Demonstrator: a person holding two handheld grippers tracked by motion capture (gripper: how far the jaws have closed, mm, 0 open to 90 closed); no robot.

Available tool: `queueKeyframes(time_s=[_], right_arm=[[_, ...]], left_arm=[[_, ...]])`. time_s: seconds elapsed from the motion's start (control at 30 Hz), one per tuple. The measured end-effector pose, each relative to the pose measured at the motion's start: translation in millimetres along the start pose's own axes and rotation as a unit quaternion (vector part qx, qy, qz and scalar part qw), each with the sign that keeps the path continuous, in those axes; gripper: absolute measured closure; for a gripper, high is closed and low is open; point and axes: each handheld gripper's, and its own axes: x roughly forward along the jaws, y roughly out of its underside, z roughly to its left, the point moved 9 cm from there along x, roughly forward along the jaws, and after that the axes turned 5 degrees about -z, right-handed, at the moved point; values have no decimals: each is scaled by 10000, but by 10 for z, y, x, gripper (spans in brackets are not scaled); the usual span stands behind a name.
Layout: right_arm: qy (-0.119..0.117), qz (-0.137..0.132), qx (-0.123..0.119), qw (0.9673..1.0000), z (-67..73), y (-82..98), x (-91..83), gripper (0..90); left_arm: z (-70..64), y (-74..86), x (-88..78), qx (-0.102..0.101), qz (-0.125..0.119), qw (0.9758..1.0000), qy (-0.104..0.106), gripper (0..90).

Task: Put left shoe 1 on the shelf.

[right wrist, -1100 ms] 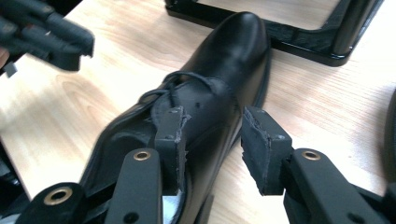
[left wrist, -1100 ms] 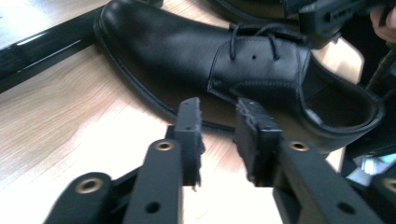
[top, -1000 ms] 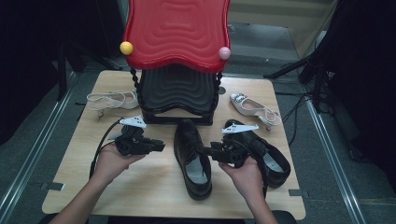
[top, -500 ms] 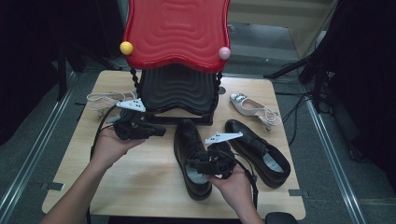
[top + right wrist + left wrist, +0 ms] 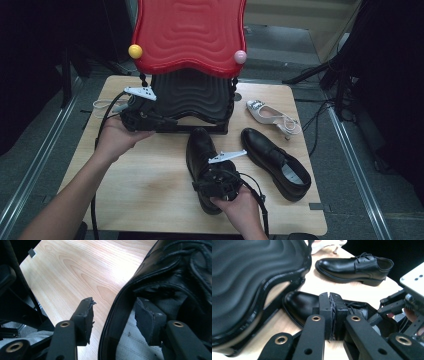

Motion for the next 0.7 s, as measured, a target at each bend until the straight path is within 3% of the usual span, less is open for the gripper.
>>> queueKeyframes(time_s=[0.2,0.43,0.5,0.6,0.67,0.7], right_arm=[[199,141,-17,9997,-32,-4,138,498],[313,332,30,9990,-65,-32,260,527],[401,506,-197,9977,-61,-6,329,559],[404,564,-178,9974,-68,14,340,578],[385,588,-113,9975,-65,20,344,640],[261,619,-108,9977,-47,25,353,653]], left_arm=[[32,-268,-99,99,-110,9999,-36,879],[49,-459,-149,203,-134,9997,-81,877],[49,-567,-201,256,-180,9994,-110,870],[55,-644,-246,270,-245,9992,-139,864],[67,-722,-286,285,-287,9990,-172,861],[88,-799,-325,307,-310,9988,-237,861]])
